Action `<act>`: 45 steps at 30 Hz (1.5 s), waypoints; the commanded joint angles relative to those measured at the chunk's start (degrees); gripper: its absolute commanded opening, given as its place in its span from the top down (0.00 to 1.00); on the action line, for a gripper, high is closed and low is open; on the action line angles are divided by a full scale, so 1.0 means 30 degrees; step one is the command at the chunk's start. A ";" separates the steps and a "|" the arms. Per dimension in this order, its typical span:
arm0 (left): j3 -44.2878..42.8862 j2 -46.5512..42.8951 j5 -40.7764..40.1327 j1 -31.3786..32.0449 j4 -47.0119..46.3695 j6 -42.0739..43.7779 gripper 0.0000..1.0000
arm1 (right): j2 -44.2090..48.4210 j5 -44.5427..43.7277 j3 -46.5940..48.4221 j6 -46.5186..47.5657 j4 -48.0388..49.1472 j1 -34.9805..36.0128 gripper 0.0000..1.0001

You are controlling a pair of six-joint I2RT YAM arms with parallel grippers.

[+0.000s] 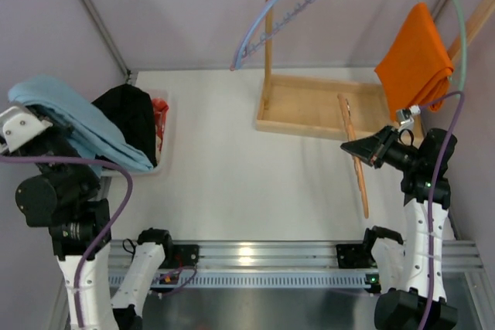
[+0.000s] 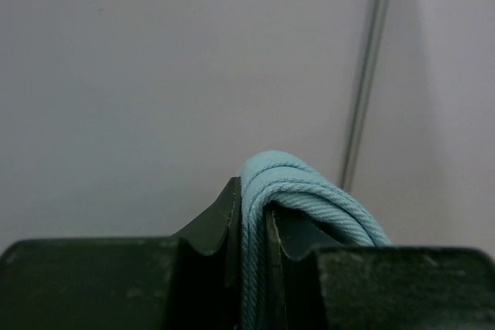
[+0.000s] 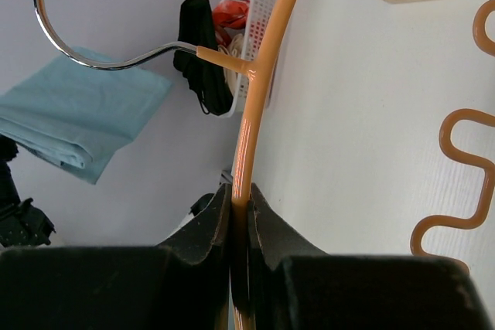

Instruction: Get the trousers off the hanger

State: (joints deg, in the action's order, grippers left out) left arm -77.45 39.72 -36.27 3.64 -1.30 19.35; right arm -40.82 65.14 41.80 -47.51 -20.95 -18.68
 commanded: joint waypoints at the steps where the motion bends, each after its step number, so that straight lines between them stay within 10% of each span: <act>1: 0.0706 -0.2015 -0.0330 -0.2555 -0.0890 -0.1557 1.00 | 0.0042 0.0316 0.1212 0.0834 0.0568 -0.0132 1.00; 17: 0.3198 -0.3107 -0.2554 -0.6428 0.3246 -0.2289 1.00 | -0.0573 0.0053 0.1447 0.1304 -0.0106 -0.0132 1.00; 45: -0.0026 1.3943 0.1411 -0.6428 -0.3782 -0.7653 1.00 | -0.1335 -0.0533 0.2355 0.2241 -0.1191 -0.0132 1.00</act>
State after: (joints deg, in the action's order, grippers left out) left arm -75.83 79.83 -38.98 -15.35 1.06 -0.56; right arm -45.12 63.53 45.19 -42.81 -26.61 -18.70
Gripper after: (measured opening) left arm 0.160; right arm 0.079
